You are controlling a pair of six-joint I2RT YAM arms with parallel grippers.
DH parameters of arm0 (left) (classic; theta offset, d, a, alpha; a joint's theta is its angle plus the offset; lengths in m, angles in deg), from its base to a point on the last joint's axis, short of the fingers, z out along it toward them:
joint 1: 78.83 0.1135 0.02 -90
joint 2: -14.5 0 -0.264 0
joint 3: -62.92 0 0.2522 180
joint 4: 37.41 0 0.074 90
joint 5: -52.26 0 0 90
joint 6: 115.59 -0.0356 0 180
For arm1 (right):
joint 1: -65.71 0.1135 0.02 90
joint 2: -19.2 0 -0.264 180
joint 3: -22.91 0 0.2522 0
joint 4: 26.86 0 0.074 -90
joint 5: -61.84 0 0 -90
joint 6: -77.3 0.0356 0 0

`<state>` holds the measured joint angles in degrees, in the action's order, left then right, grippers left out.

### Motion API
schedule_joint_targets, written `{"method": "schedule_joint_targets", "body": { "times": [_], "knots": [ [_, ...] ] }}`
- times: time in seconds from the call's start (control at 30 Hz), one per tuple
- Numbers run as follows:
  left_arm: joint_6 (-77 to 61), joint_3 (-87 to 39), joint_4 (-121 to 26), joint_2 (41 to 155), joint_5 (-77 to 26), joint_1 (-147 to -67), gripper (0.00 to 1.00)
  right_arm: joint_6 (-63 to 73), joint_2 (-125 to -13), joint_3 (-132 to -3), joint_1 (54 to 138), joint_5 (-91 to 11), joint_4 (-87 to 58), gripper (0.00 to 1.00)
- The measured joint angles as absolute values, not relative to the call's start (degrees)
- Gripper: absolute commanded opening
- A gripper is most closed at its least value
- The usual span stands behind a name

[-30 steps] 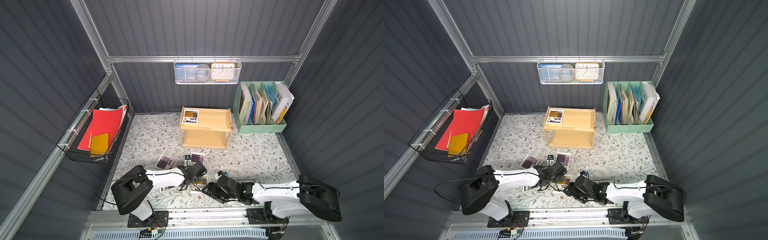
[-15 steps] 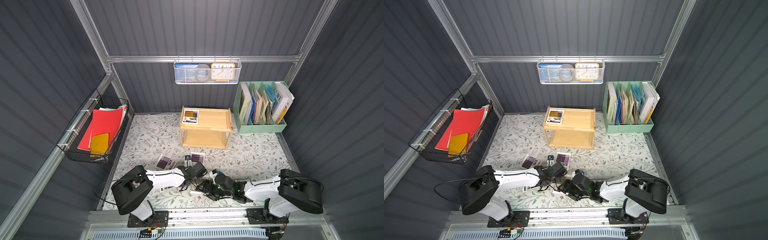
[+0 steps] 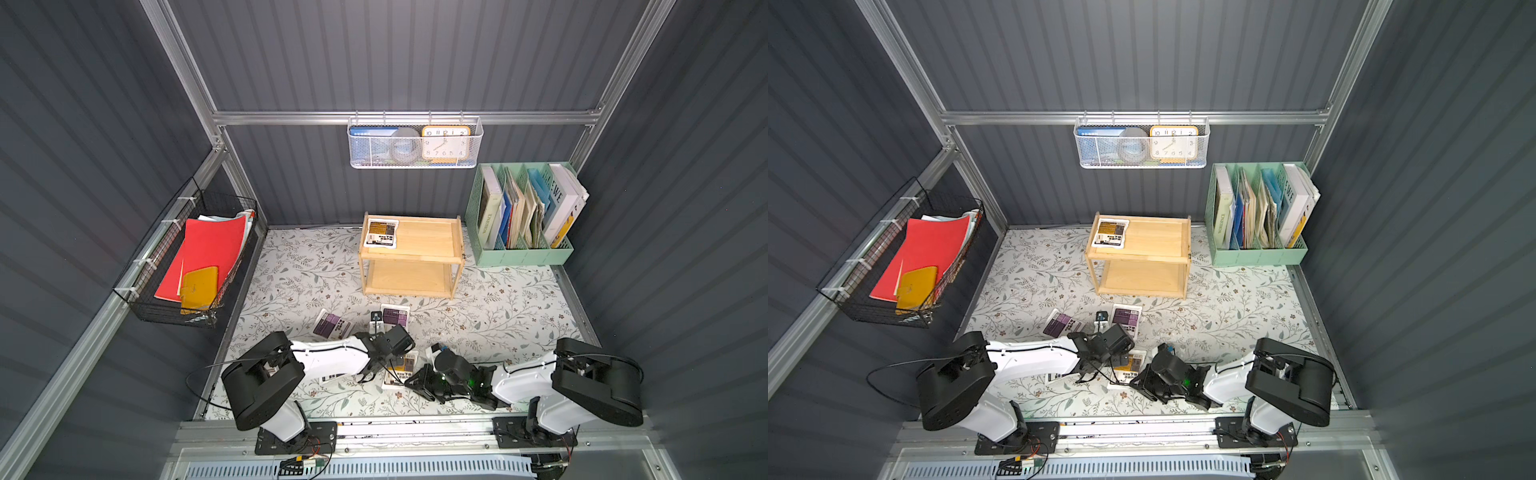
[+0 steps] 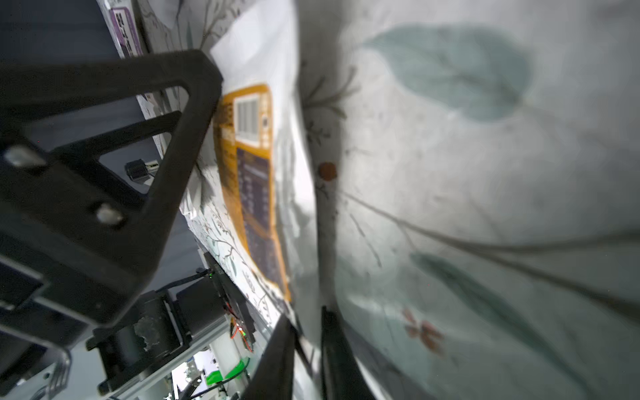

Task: Place the bagged coffee beans on the shelf by color
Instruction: Pick up the bagged coffee beans at the center of the board, then place the bagged coffee beans on the shelf.

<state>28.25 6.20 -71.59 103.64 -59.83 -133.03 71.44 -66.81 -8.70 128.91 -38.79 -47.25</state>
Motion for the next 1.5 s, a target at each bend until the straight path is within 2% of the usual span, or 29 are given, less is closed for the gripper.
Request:
{"method": "schedule_joint_targets", "body": {
  "times": [0.1, 0.33, 0.63, 0.83, 1.13, 1.5],
  "knots": [
    [28.3, 5.85, -73.41, 102.13, -59.41, -133.29, 1.0, 71.13, -65.13, -8.48, 128.85, -38.88, -45.06, 0.0],
    [28.58, -0.86, -77.74, 97.85, -59.63, -133.33, 1.0, 70.17, -56.76, -8.28, 128.76, -39.01, -36.3, 0.0],
    [26.57, -11.26, -81.52, 93.39, -63.28, -133.05, 1.0, 68.18, -37.11, -10.12, 128.74, -35.03, -17.61, 0.0],
    [22.57, -14.89, -82.22, 92.08, -63.74, -128.26, 1.0, 66.23, -29.02, -14.07, 127.91, -32.06, -7.1, 0.0],
    [14.59, -22.91, -81.8, 90.73, -63.68, -118.18, 1.0, 58.93, -29.66, -29.51, 123.76, -31.67, 4.18, 0.0],
    [7.12, -32.01, -79.51, 91.56, -59.68, -105.79, 1.0, 48.68, -36.78, -45.46, 108.06, -38.44, 9.34, 0.0]
  ]
}}
